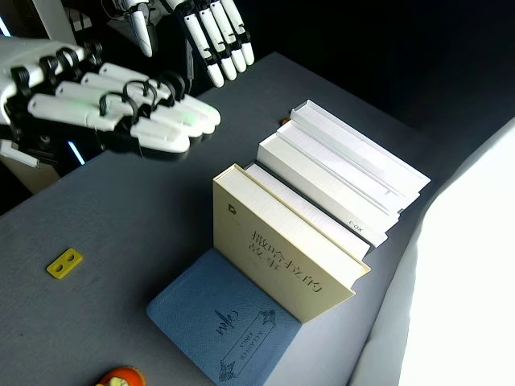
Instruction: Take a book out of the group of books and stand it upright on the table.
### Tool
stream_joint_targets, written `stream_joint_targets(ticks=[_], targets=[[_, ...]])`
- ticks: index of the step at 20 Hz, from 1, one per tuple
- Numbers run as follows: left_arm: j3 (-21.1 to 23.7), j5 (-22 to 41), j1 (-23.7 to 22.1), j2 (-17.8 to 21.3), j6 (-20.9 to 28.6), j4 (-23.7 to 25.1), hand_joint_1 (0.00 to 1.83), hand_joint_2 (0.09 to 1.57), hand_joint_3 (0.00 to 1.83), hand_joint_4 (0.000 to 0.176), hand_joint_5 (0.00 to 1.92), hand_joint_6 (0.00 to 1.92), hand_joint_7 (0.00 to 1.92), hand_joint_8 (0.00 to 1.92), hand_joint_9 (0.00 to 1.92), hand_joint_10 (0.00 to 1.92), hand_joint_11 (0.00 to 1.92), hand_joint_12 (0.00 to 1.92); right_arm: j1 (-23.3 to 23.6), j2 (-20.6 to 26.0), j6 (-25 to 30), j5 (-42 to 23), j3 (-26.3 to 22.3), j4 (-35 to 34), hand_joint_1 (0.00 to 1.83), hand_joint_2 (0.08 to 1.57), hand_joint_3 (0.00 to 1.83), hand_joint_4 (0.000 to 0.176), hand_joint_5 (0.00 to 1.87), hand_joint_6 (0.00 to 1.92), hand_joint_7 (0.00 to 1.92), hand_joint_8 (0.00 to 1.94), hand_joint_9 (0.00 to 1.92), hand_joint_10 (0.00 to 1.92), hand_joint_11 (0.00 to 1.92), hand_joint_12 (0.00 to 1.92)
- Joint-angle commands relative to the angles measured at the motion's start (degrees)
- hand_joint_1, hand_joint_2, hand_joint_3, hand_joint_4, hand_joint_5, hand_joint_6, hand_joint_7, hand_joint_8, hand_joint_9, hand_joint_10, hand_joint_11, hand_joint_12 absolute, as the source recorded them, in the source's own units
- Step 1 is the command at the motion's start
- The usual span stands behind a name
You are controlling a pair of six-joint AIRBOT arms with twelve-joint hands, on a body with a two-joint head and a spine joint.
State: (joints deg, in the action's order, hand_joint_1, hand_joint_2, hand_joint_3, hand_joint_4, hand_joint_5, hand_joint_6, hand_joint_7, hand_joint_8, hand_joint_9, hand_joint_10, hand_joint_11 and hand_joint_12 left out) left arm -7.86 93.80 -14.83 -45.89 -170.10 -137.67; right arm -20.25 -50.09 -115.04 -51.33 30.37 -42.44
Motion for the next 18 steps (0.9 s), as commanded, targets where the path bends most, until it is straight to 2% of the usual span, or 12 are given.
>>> stream_joint_targets(ticks=[1,7,10,12,13,16,18], targets=[[-0.07,-0.76,-0.51,0.03,-0.11,4.61,0.0,1.34,0.0,0.029,0.09,0.0,0.12,0.0,0.07,0.01,0.0,0.26,0.72,-0.48,0.54,-5.56,0.07,4.02,0.08,1.21,0.01,0.0,0.23,0.04,0.1,0.01,0.02,0.01,0.0,0.0],[-0.02,-0.76,-0.5,0.03,-0.11,4.61,0.0,1.33,0.0,0.022,0.06,0.0,0.1,0.0,0.06,0.0,0.0,0.21,-0.05,-7.61,0.25,-10.5,4.09,4.02,0.05,1.22,0.01,0.0,0.23,0.03,0.09,0.0,0.01,0.0,0.0,0.0],[-0.02,-0.76,-0.47,0.03,-0.11,4.61,0.0,1.32,0.0,0.026,0.06,0.0,0.1,0.01,0.06,0.0,0.0,0.16,-0.6,-10.84,-1.27,-13.29,5.78,4.01,0.05,1.22,0.01,0.0,0.24,0.03,0.11,0.01,0.02,0.01,0.0,0.0],[0.0,-0.76,-0.47,0.03,-0.1,4.61,0.0,1.31,0.0,0.033,0.11,0.01,0.12,0.01,0.08,0.01,0.0,0.28,-1.28,-12.85,-1.14,-15.42,7.26,3.82,0.07,1.22,0.01,0.0,0.23,0.02,0.1,0.0,0.01,0.0,0.0,0.0],[0.0,-0.76,-0.47,0.03,-0.1,4.61,0.0,1.31,0.0,0.037,0.11,0.01,0.12,0.0,0.07,0.0,0.0,0.24,-1.62,-13.71,-1.09,-16.17,7.98,3.81,0.09,1.22,0.0,0.0,0.24,0.02,0.1,0.0,0.02,0.0,0.0,0.0],[0.0,-0.76,-0.46,0.02,-0.1,4.61,0.0,1.32,0.0,0.026,0.11,0.01,0.11,0.0,0.06,0.0,0.0,0.27,-1.85,-15.47,-1.12,-15.45,9.55,2.16,0.05,1.23,0.01,0.0,0.21,0.01,0.06,0.0,0.01,0.0,0.0,0.0],[0.0,-0.76,-0.45,0.02,-0.1,4.61,0.0,1.33,0.0,0.021,0.09,0.01,0.1,0.0,0.05,0.0,0.0,0.17,-1.98,-16.05,-1.09,-15.4,10.04,2.16,0.09,1.23,0.0,0.0,0.23,0.01,0.06,0.0,0.01,0.0,0.0,0.0]])
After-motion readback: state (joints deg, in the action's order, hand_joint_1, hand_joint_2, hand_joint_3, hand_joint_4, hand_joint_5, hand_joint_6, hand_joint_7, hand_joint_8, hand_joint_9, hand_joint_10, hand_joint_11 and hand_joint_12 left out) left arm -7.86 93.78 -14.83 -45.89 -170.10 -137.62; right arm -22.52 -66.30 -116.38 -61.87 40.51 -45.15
